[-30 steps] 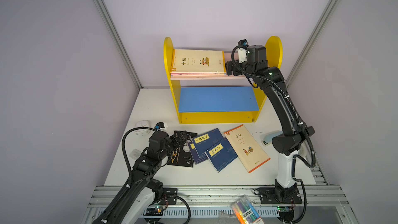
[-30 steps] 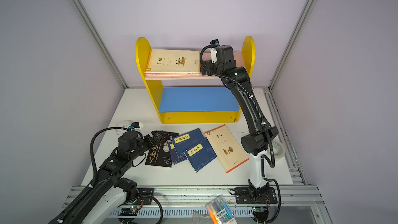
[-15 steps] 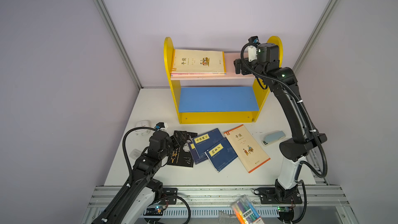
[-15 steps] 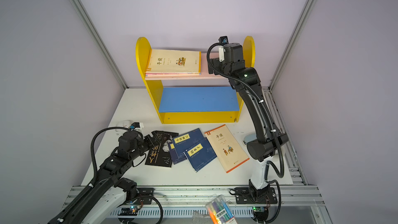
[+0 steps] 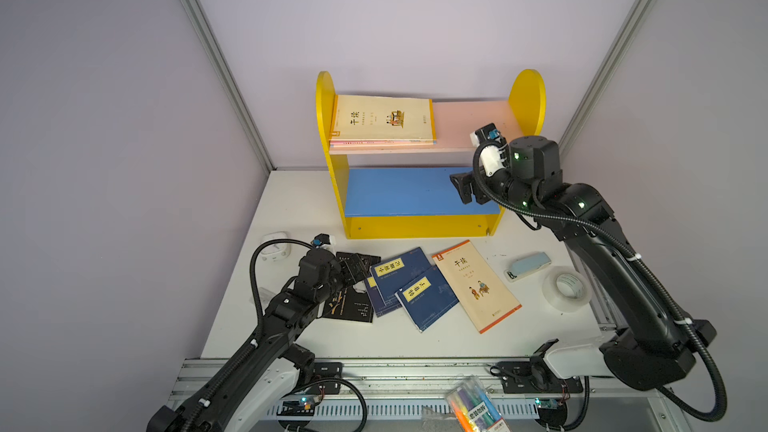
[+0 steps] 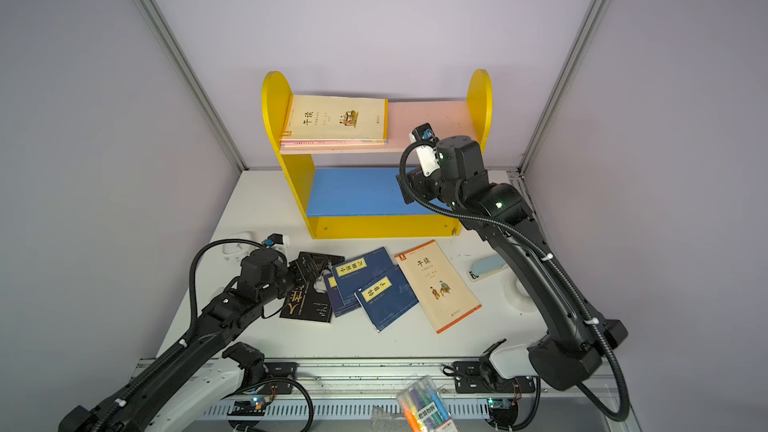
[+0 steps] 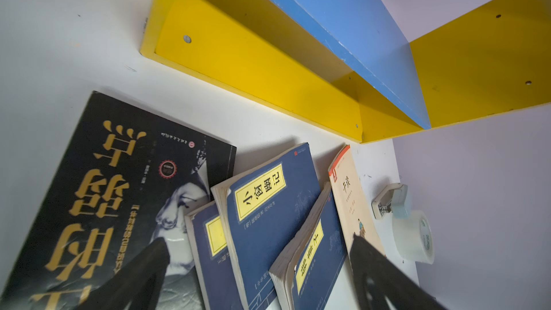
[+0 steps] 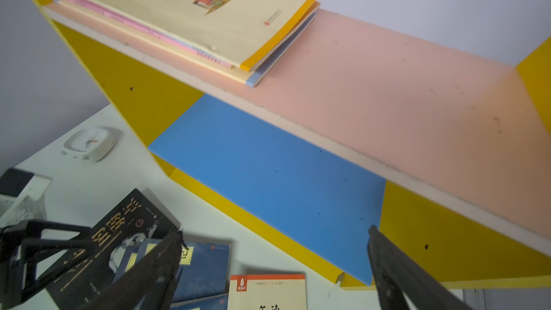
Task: Stacking books/files
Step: Pick up the book from the middle-right of the table.
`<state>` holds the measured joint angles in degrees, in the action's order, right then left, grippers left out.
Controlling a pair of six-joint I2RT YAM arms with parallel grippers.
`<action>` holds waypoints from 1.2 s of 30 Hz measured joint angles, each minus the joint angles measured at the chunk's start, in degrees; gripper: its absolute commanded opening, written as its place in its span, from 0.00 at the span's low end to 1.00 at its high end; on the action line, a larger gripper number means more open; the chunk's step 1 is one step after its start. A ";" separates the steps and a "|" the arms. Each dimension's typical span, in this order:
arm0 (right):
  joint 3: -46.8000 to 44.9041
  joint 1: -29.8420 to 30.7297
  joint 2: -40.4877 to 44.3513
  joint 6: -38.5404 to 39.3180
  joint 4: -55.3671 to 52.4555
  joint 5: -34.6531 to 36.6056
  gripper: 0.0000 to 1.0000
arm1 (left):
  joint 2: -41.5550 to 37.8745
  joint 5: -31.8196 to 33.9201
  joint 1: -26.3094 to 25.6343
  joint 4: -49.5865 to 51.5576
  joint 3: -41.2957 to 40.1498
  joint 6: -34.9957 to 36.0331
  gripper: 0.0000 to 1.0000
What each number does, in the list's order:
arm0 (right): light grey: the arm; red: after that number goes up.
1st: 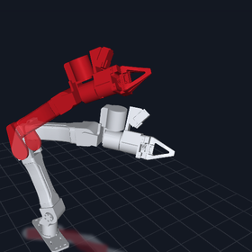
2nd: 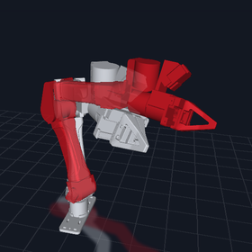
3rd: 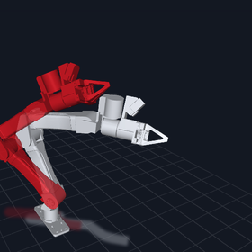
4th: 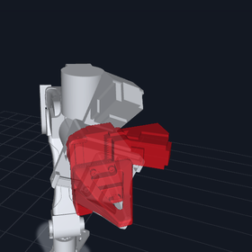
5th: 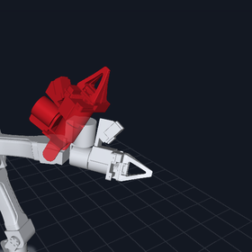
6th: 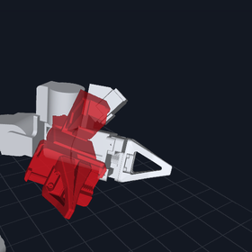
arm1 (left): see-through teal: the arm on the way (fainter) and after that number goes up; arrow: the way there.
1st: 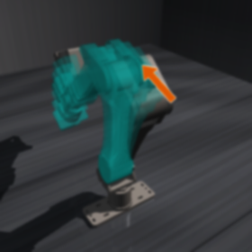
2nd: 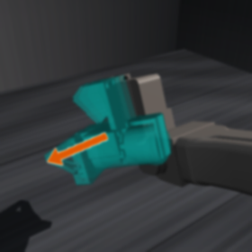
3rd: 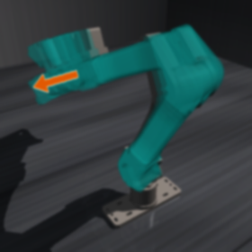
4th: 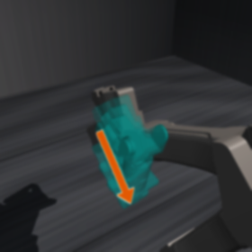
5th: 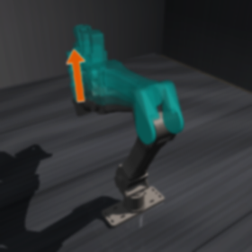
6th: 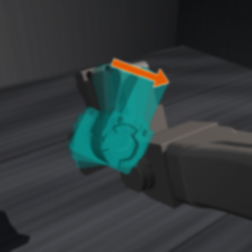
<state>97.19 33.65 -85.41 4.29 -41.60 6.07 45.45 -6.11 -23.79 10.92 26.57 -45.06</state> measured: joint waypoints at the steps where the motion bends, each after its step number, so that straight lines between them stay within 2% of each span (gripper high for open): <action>1: -3.72 0.04 2.67 -0.07 0.79 -1.27 0.96 | 1.03 0.02 -0.81 -0.48 0.28 0.00 0.97; 7: -24.70 0.31 13.77 -6.16 9.31 -8.66 0.84 | 9.09 0.70 -7.34 -5.75 2.47 -1.01 0.97; 14: -40.09 0.28 12.50 -17.75 13.62 -8.11 0.77 | 23.15 0.92 -13.86 -12.74 9.09 -1.88 0.97; 22: -49.29 -2.32 6.84 -28.59 19.61 -4.70 0.60 | 39.87 -4.92 -16.26 -18.64 18.16 -2.34 0.94; 28: -55.19 -8.28 1.97 -33.62 25.00 -7.17 0.57 | 47.87 -8.09 -16.81 -19.76 24.48 -2.29 0.91; 36: -57.22 -9.29 -4.87 -35.60 29.38 -9.14 0.56 | 58.36 -12.02 -17.27 -21.59 29.33 -3.56 0.81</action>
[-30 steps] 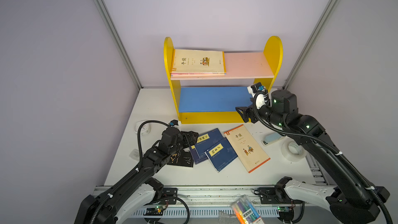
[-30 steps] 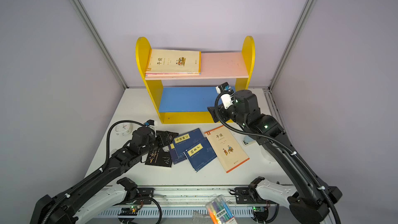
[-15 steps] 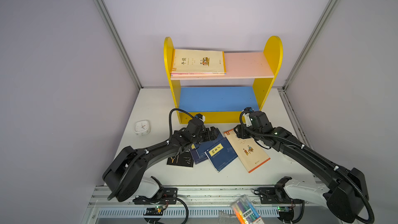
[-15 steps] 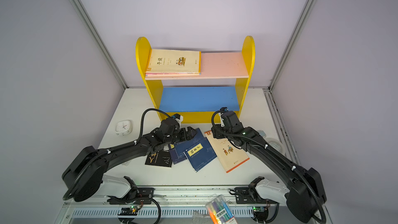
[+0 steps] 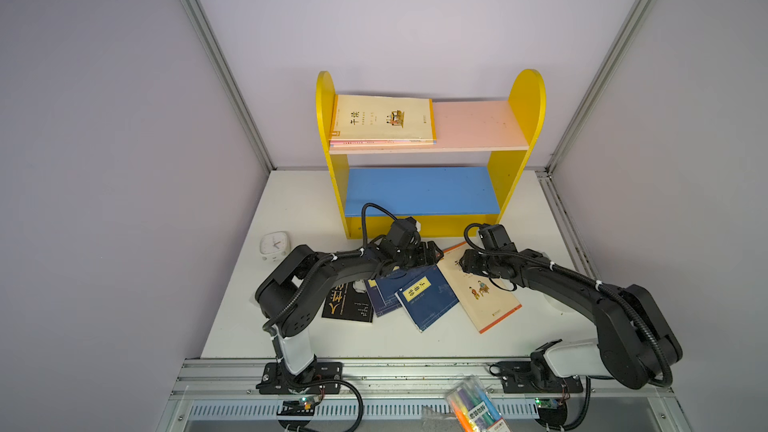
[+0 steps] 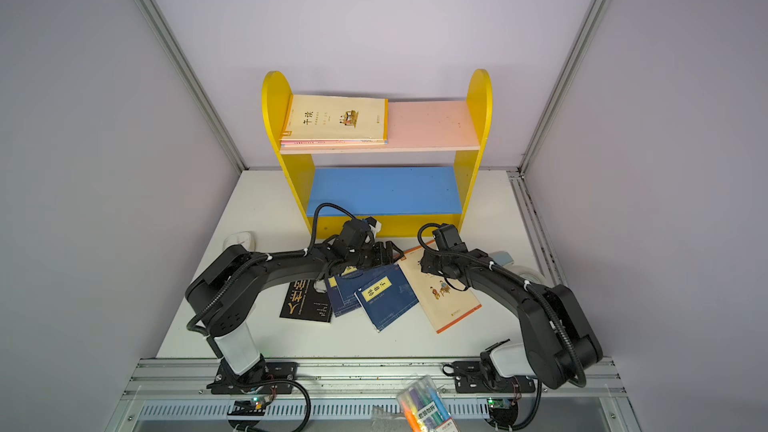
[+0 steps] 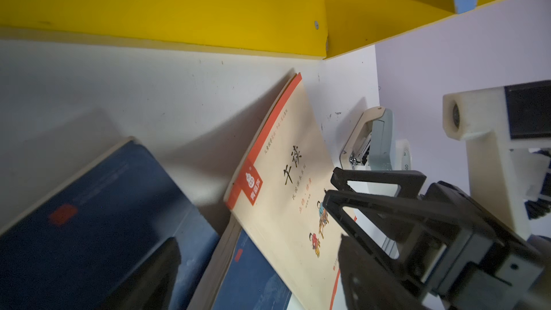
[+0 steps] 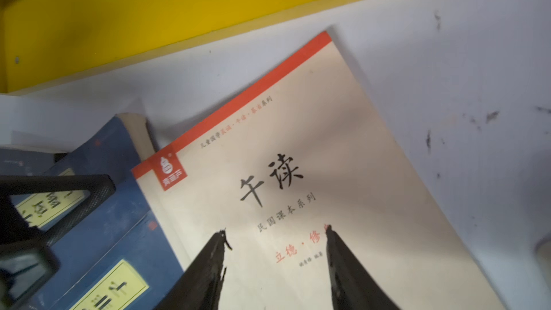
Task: Stacking books/files
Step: Pick up the book from the middle-right of the table.
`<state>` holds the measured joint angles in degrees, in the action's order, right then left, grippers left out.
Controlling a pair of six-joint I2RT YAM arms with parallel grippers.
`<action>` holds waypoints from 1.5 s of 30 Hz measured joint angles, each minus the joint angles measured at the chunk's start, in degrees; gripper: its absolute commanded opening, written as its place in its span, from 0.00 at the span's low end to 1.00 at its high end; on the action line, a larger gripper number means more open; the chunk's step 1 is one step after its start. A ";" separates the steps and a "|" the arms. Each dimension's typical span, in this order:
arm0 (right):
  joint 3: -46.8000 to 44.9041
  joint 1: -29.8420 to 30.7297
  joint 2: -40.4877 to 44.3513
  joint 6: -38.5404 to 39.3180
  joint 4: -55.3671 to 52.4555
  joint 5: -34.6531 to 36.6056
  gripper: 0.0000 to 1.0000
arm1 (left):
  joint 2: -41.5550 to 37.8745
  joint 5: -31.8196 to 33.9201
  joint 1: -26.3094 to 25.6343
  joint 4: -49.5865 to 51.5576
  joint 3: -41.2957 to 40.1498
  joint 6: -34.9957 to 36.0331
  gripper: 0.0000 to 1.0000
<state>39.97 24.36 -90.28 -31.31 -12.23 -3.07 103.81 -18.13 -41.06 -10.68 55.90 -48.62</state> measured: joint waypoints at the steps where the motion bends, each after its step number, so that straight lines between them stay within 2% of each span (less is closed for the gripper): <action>1: -0.15 -0.04 -1.01 -0.24 0.55 -0.17 0.55 | 1.03 -0.48 0.00 -0.24 0.63 -0.22 0.79; 9: -0.61 -0.15 -7.63 -0.83 8.28 -2.91 0.51 | 5.49 -2.38 -0.37 -1.31 3.78 -0.31 0.66; 18: -0.72 -0.15 -9.57 -1.36 13.09 -4.09 0.51 | 7.63 -2.95 -0.37 -2.86 4.11 -1.57 0.51; 30: -1.38 -0.15 -9.09 -1.44 13.94 -4.02 0.50 | 7.96 -2.19 -0.37 -4.68 4.52 -3.34 0.05; 32: -1.60 -0.13 -8.72 -1.40 14.05 -4.02 0.52 | 7.61 -2.12 -0.37 -5.31 4.35 -3.80 0.00; 37: -2.89 0.04 -5.84 -0.35 13.14 -4.31 0.58 | 4.59 -1.16 -0.46 -6.60 1.77 -4.48 0.00; 45: -2.62 2.82 5.16 5.77 9.49 -4.94 0.67 | -4.90 3.34 -0.42 -7.98 -3.58 -4.85 0.00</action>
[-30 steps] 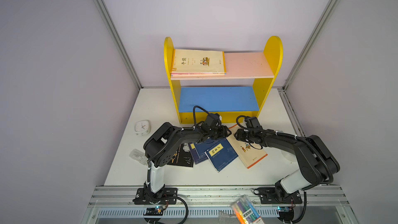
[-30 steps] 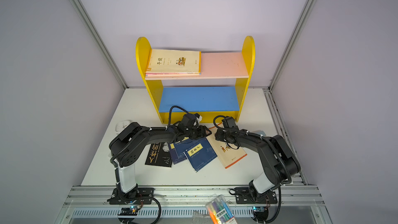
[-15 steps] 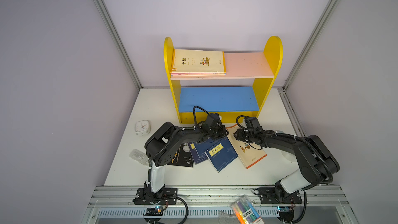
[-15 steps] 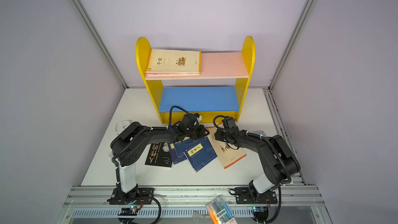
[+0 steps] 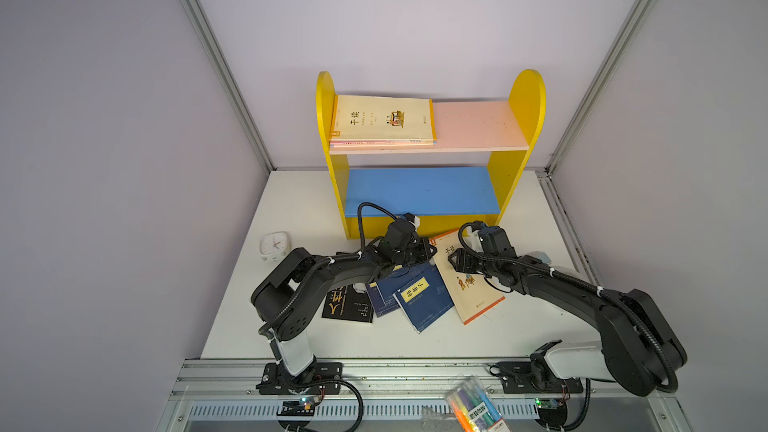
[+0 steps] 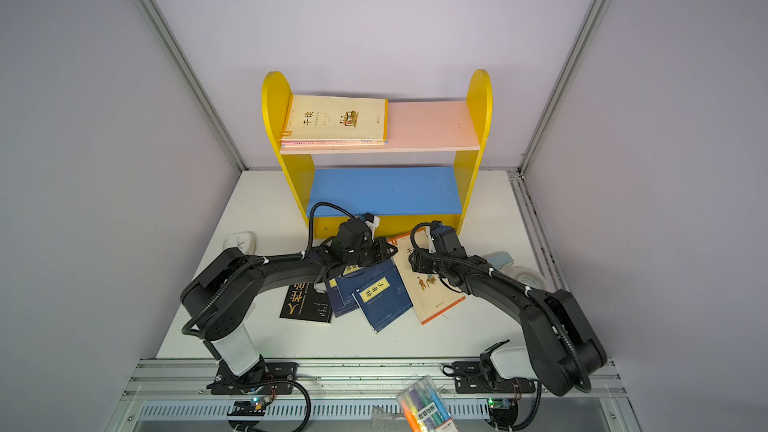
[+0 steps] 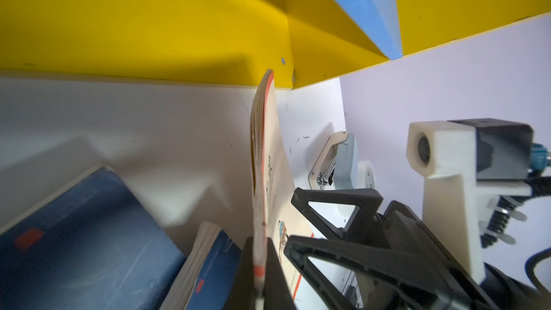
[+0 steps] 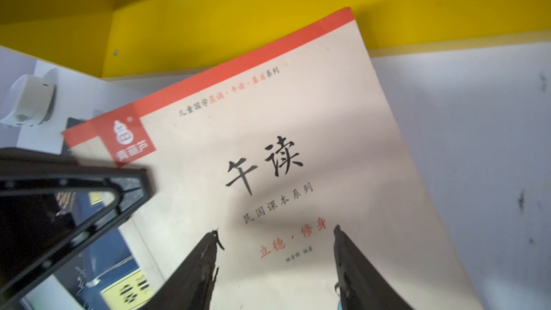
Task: Stacking books/files
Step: Pick up the book from the middle-right of the table.
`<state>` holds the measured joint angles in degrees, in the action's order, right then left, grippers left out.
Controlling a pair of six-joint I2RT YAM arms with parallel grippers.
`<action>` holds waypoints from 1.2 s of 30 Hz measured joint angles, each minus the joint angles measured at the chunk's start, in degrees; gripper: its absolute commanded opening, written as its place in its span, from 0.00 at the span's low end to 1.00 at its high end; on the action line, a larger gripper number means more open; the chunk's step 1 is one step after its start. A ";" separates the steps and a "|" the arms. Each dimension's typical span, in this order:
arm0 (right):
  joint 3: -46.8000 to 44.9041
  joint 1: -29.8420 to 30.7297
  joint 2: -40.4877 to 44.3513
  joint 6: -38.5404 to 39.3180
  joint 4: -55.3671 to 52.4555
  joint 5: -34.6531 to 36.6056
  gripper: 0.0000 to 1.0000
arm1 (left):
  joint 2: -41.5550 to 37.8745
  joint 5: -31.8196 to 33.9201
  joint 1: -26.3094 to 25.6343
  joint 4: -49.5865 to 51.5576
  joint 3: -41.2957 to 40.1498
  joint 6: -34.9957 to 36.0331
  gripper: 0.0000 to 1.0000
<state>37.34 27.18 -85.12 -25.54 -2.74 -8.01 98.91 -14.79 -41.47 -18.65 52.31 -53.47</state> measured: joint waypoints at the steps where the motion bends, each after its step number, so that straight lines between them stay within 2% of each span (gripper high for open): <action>1: 0.48 0.44 1.49 1.18 -0.66 0.00 0.67 | -1.27 0.59 0.00 0.00 -0.57 -0.02 0.00; 7: 5.46 5.64 7.41 9.49 -7.41 1.09 0.68 | -9.40 5.81 -0.20 0.61 -4.42 -1.11 0.00; 18: 11.21 16.11 9.92 19.12 -15.85 5.81 0.65 | -25.46 19.87 -1.20 9.77 -9.35 -4.07 0.00; 23: 15.37 20.83 7.58 21.44 -17.33 7.69 0.60 | -30.51 25.14 -1.22 14.86 -9.60 -5.60 0.00; 36: 22.43 30.18 -3.69 24.92 -17.09 13.81 0.55 | -36.76 31.21 -1.29 21.92 -9.75 -5.92 0.00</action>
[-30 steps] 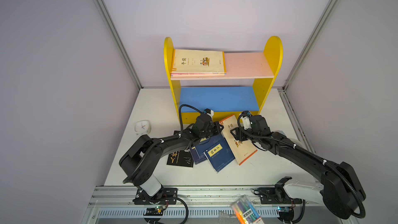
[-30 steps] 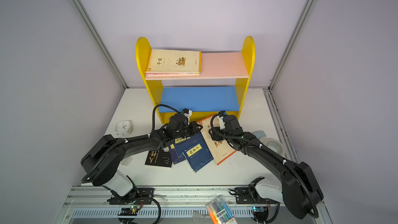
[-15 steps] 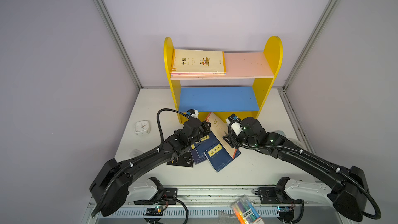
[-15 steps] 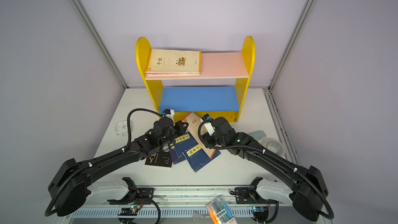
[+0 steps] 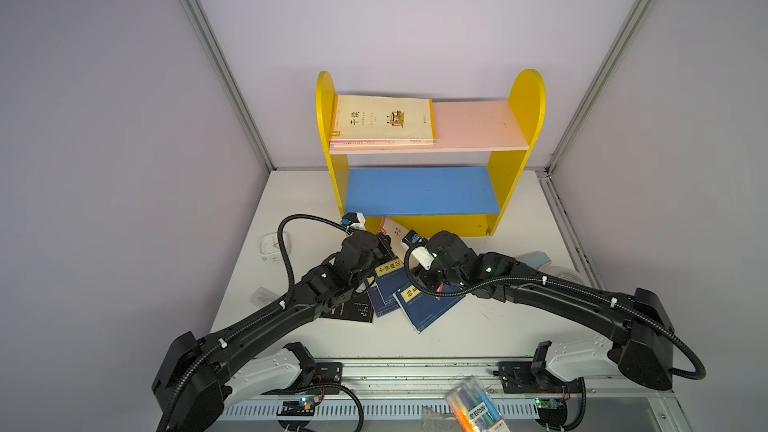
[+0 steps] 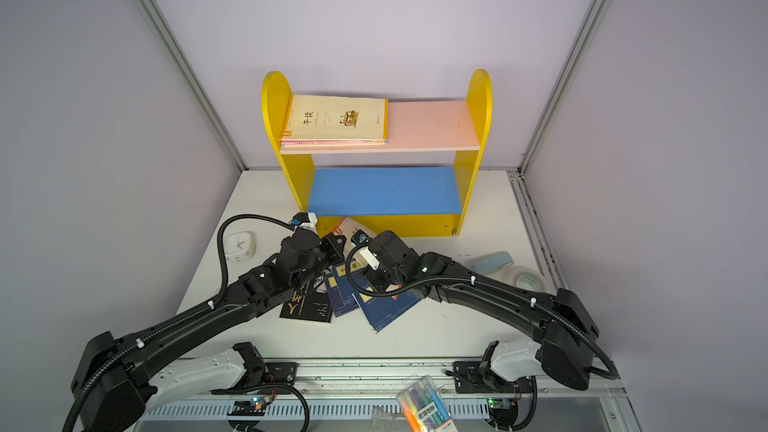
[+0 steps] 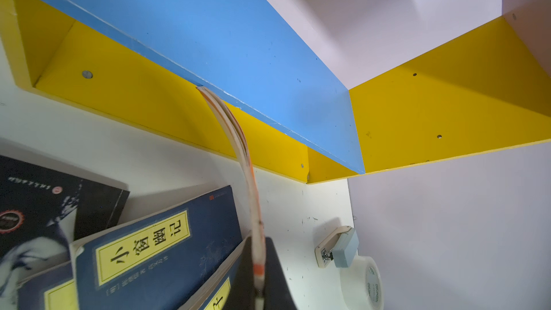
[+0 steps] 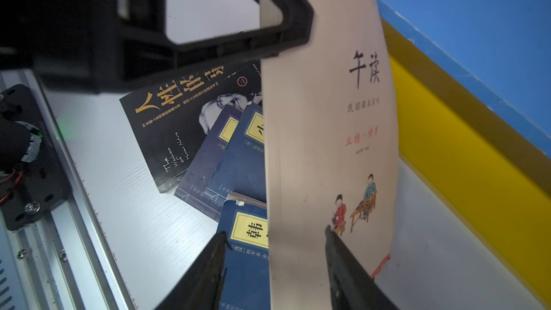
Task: Stacking books/files
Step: Pick up the book from the middle-right of the table, then place the book on the bookshelf.
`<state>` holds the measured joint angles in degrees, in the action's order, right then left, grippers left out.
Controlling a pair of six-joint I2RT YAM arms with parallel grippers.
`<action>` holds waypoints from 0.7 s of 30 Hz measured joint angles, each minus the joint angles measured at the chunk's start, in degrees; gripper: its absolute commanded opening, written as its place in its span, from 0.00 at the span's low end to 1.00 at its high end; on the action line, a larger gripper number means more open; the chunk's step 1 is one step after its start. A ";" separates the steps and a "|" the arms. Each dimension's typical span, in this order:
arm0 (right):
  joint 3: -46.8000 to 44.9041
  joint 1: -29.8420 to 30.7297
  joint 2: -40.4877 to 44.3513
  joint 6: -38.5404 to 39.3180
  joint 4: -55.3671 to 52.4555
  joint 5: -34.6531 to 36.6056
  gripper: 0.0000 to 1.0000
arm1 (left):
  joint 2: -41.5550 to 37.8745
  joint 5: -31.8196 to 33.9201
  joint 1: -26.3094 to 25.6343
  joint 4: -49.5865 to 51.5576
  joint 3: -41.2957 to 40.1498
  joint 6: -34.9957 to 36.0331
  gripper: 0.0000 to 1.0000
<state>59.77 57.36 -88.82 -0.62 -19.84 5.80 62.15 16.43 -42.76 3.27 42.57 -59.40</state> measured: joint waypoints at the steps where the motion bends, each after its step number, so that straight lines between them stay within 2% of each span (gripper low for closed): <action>1: 0.11 0.31 -0.66 0.00 0.28 0.68 0.55 | -0.20 0.17 0.00 0.13 -0.07 0.00 0.00; 13: 0.90 2.91 -6.51 -1.07 3.15 9.01 0.46 | -1.77 1.90 0.07 1.40 -0.57 0.04 0.00; 15: 1.03 3.39 -7.06 -1.09 3.58 10.21 0.38 | -1.88 2.05 0.11 1.66 -0.57 0.04 0.00; 17: 1.25 3.48 -7.54 -1.18 4.00 11.47 0.24 | -1.92 2.08 0.11 1.68 -0.57 0.04 0.00; 21: 1.38 3.63 -7.65 -1.75 4.70 12.63 0.14 | -2.12 2.75 0.33 1.55 -0.72 0.00 0.00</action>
<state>61.14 60.99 -96.47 -2.37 -15.14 18.44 60.03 19.18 -42.44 4.82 41.85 -59.40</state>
